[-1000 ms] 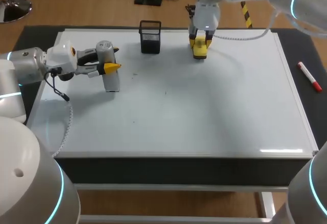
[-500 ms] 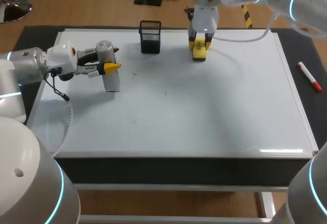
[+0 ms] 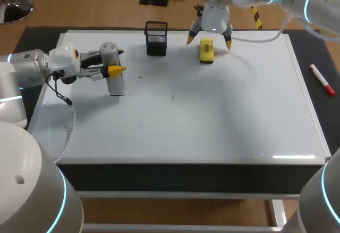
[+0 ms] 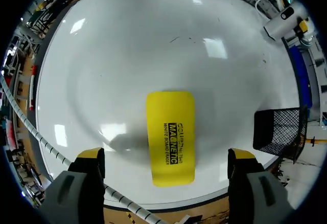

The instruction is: Pick up the inspection probe, press it on each red-marked spot on the whiteboard one by one, put down the probe, pick up the eraser, and wipe off all the red marks.

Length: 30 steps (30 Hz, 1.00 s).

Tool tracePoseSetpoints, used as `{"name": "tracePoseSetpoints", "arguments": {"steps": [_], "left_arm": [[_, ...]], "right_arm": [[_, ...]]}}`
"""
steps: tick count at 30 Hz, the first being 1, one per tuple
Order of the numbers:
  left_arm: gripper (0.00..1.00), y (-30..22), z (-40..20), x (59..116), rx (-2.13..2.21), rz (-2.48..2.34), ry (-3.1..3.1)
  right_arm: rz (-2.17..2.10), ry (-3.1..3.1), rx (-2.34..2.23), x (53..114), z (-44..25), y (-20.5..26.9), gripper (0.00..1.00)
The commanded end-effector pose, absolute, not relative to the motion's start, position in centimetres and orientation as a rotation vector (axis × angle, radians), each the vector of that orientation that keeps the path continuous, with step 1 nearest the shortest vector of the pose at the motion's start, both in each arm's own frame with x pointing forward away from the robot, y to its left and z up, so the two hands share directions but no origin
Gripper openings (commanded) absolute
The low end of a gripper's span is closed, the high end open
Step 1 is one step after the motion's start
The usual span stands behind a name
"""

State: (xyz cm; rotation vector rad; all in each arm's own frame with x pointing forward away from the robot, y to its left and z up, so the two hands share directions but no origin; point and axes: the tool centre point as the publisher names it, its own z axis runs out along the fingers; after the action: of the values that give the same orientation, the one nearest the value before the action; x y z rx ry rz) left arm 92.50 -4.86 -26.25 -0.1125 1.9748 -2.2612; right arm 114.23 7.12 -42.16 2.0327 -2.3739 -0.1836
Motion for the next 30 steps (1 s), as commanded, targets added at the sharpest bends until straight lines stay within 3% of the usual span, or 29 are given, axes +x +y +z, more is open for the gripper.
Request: {"name": "tracePoseSetpoints", "arguments": {"steps": [1, 20, 30], "left_arm": [[0.0, -4.9, -26.3, 92.5, -0.11, -2.265, 1.969], [0.0, -4.9, -26.3, 92.5, -0.11, -2.265, 1.969], [0.0, -4.9, -26.3, 92.5, -0.11, -2.265, 1.969]], "right_arm": [[-0.218, -2.461, 1.994, 113.7, -40.4, 5.2, 1.0], [-0.88, -3.042, 1.339, 113.1, -34.1, -2.1, 1.0], [-0.967, -3.188, 1.126, 112.7, -28.6, -4.6, 1.0]]}}
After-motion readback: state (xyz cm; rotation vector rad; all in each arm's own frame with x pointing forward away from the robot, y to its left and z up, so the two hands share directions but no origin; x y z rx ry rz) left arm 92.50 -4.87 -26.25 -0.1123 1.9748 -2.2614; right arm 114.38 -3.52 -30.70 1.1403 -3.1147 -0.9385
